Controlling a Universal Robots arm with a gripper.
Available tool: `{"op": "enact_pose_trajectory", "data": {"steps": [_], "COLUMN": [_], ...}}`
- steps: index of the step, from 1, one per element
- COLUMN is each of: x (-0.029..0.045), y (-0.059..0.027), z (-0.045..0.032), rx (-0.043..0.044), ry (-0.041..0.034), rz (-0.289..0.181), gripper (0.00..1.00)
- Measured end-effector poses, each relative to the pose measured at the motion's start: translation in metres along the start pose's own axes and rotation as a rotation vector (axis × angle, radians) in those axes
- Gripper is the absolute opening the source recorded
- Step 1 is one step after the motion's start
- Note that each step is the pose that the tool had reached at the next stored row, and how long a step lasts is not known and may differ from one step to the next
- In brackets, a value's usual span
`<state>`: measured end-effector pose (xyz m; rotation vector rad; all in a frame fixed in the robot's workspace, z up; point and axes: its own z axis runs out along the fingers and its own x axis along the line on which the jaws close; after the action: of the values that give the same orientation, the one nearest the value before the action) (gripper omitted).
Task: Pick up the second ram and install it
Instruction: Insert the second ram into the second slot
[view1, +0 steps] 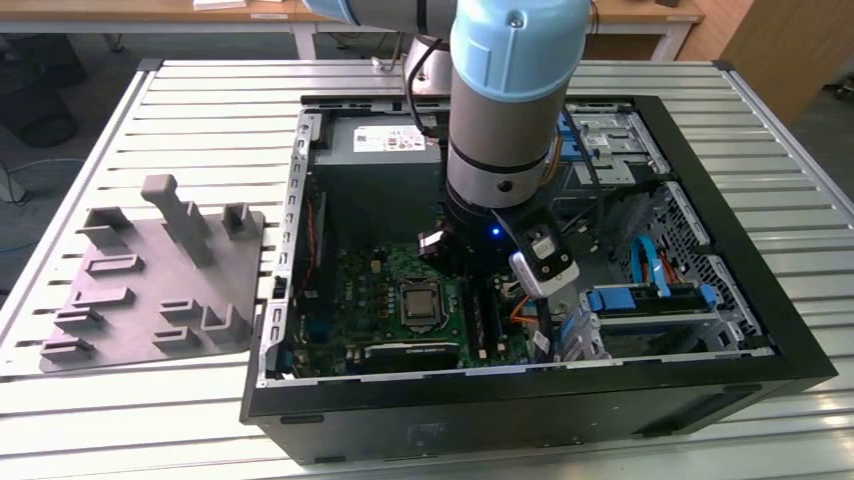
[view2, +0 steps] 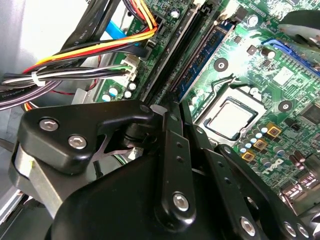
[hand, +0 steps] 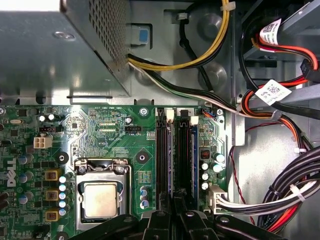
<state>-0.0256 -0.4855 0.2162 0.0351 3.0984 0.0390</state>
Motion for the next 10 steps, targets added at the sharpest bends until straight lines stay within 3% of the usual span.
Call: {"op": "enact_pose_trajectory", "data": {"steps": [6,10], "x": [0.0001,0.0001], "y": [-0.0003,-0.0002], "z": [0.0084,0.0091], "rx": [0.0011,0.0002], "ry": [0.0004,0.0001], "rz": [0.0,0.0], "gripper": [0.14,0.14]}}
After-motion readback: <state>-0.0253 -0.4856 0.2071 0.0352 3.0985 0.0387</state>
